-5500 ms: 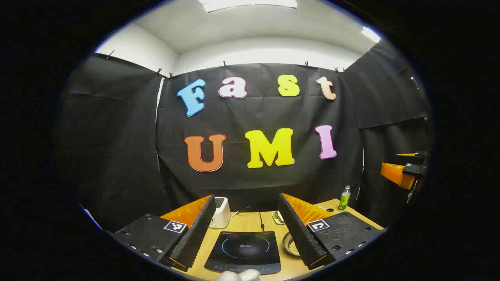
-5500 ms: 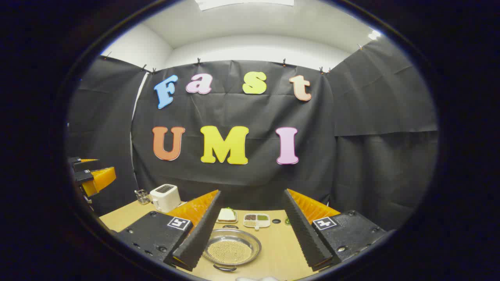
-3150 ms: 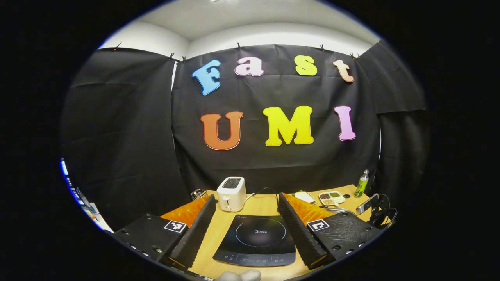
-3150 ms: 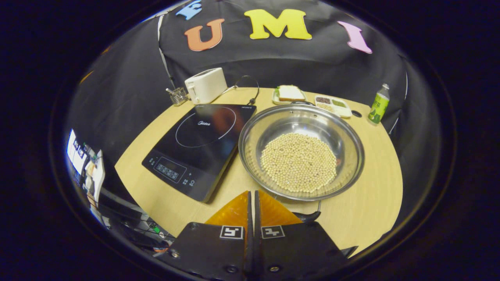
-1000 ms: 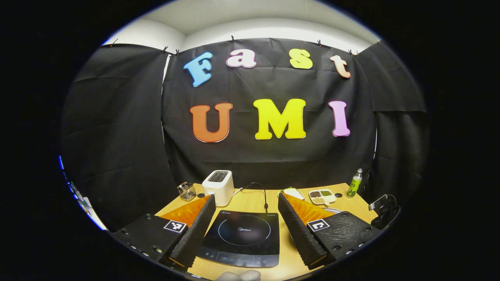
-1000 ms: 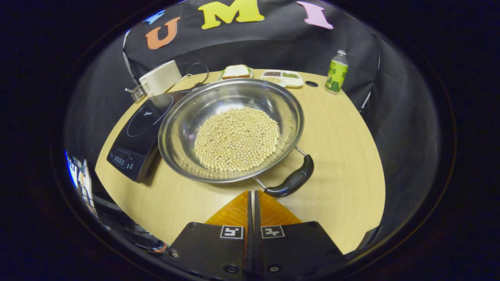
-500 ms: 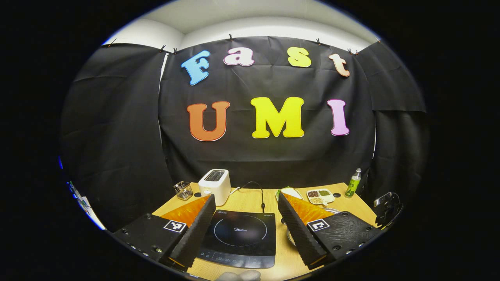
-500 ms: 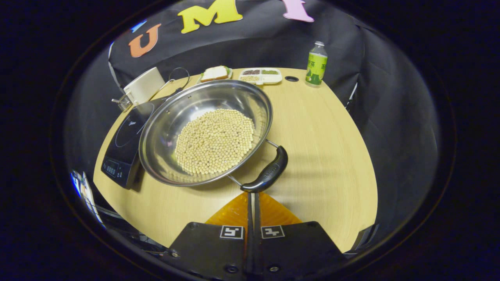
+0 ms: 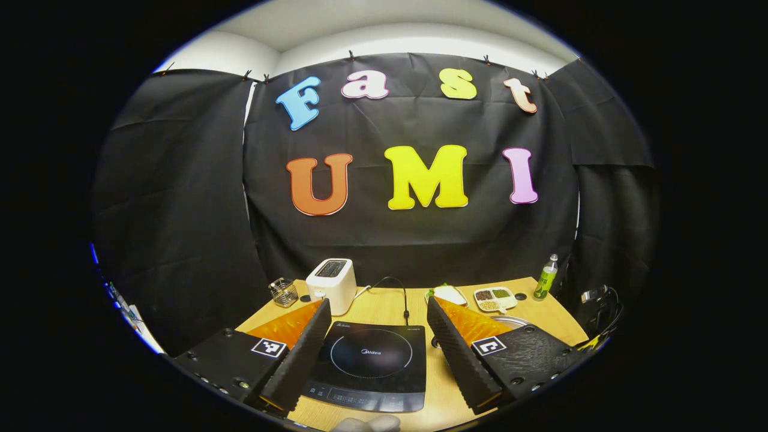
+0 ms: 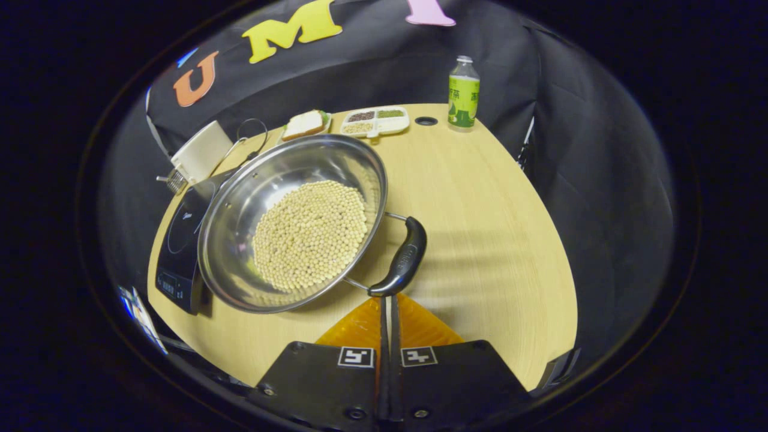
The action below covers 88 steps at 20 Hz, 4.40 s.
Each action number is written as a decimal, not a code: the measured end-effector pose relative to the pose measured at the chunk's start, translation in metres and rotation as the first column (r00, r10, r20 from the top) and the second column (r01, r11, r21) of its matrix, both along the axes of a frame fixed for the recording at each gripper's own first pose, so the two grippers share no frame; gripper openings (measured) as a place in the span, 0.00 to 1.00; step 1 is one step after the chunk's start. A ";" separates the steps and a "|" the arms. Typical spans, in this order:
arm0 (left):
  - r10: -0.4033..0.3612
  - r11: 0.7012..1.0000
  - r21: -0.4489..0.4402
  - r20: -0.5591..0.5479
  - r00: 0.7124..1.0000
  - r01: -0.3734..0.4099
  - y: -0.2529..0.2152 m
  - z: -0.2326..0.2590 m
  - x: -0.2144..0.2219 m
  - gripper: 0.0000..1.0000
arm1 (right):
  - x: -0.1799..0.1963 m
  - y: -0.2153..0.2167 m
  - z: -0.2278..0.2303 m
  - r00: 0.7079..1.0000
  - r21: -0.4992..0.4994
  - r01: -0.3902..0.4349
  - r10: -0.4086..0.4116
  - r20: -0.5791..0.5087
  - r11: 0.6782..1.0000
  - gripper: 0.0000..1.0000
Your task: First push the handle of the pot to place it horizontally, then grasp the pot with both hands and set it on the induction cooktop.
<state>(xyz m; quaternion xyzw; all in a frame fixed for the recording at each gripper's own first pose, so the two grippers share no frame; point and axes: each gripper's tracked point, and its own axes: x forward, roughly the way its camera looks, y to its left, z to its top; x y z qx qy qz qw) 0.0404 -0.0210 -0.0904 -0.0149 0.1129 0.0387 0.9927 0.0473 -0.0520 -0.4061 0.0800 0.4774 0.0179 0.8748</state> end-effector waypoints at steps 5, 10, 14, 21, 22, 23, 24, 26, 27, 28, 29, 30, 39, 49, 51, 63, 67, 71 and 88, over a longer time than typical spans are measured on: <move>0.025 1.000 0.006 -0.006 1.000 -0.025 0.004 -0.003 -0.002 0.96 | 0.014 -0.015 -0.002 1.000 -0.019 0.000 0.000 0.000 1.000 0.04; 0.048 0.999 0.002 -0.026 0.998 -0.048 0.004 -0.013 -0.003 0.96 | 0.027 -0.034 0.002 1.000 -0.056 -0.014 0.015 0.004 0.998 0.04; 0.062 0.998 -0.006 -0.039 0.997 -0.062 0.000 -0.018 -0.003 0.96 | 0.039 -0.038 0.003 1.000 -0.059 -0.015 0.016 0.004 0.998 0.04; 0.075 0.997 -0.022 -0.036 0.997 -0.075 -0.006 -0.018 -0.002 0.97 | 0.064 -0.046 0.003 1.000 -0.059 -0.024 0.025 0.015 0.998 0.04; 0.080 0.997 -0.021 -0.037 0.996 -0.081 -0.006 -0.020 -0.002 0.97 | 0.068 -0.047 0.003 0.999 -0.058 -0.026 0.027 0.017 0.998 0.04; 0.086 0.996 -0.016 -0.042 0.995 -0.086 -0.006 -0.022 -0.002 0.96 | 0.071 -0.049 0.003 0.999 -0.058 -0.027 0.028 0.020 0.998 0.04; 0.091 0.996 -0.013 -0.045 0.995 -0.091 -0.005 -0.023 -0.001 0.97 | 0.074 -0.050 0.003 0.999 -0.054 -0.026 0.027 0.020 0.998 0.04; 0.097 0.995 -0.007 -0.047 0.994 -0.097 -0.005 -0.025 -0.001 0.97 | 0.080 -0.053 0.001 1.000 -0.044 -0.014 0.015 0.020 0.999 0.04; 0.099 0.995 -0.002 -0.047 0.994 -0.099 -0.005 -0.026 0.000 0.97 | 0.081 -0.055 -0.001 1.000 -0.043 -0.012 0.013 0.020 0.999 0.03; 0.099 0.995 0.004 -0.045 0.994 -0.099 -0.005 -0.028 0.001 0.96 | 0.081 -0.057 -0.002 1.000 -0.043 -0.009 0.009 0.018 0.999 0.04; 0.096 0.995 0.007 -0.045 0.994 -0.095 -0.006 -0.032 0.002 0.97 | 0.078 -0.057 -0.003 1.000 -0.036 -0.009 0.009 0.012 0.999 0.04; 0.091 0.996 0.005 -0.046 0.995 -0.091 -0.008 -0.036 0.004 0.97 | 0.077 -0.058 -0.004 1.000 -0.034 -0.003 0.004 0.010 0.999 0.04; 0.007 1.000 -0.025 -0.102 0.995 -0.009 -0.042 -0.100 0.040 0.97 | 0.086 -0.082 0.035 0.981 -0.098 -0.035 0.053 0.189 0.995 0.53; -0.089 0.993 -0.094 -0.238 0.967 0.068 -0.092 -0.188 0.090 0.97 | 0.105 -0.070 0.057 0.960 -0.157 -0.083 0.121 0.252 0.984 0.81; -0.097 0.994 -0.080 -0.254 0.962 0.079 -0.096 -0.202 0.098 0.97 | 0.109 -0.066 0.051 0.963 -0.145 -0.081 0.115 0.244 0.986 0.81; -0.148 0.986 -0.122 -0.359 0.921 0.111 -0.136 -0.265 0.110 0.97 | 0.140 -0.031 0.032 0.957 -0.166 -0.078 0.120 0.262 0.983 0.81; -0.168 0.981 -0.155 -0.400 0.901 0.115 -0.147 -0.280 0.110 0.97 | 0.141 -0.029 0.024 0.962 -0.152 -0.080 0.117 0.248 0.985 0.79; -0.163 0.980 -0.172 -0.419 0.893 0.098 -0.150 -0.286 0.110 0.97 | 0.141 -0.028 0.017 0.965 -0.152 -0.087 0.121 0.234 0.985 0.81; -0.106 0.994 -0.024 -0.467 0.878 0.107 -0.151 -0.306 0.112 0.72 | 0.141 -0.033 -0.010 0.983 -0.238 -0.071 0.109 0.149 0.969 0.78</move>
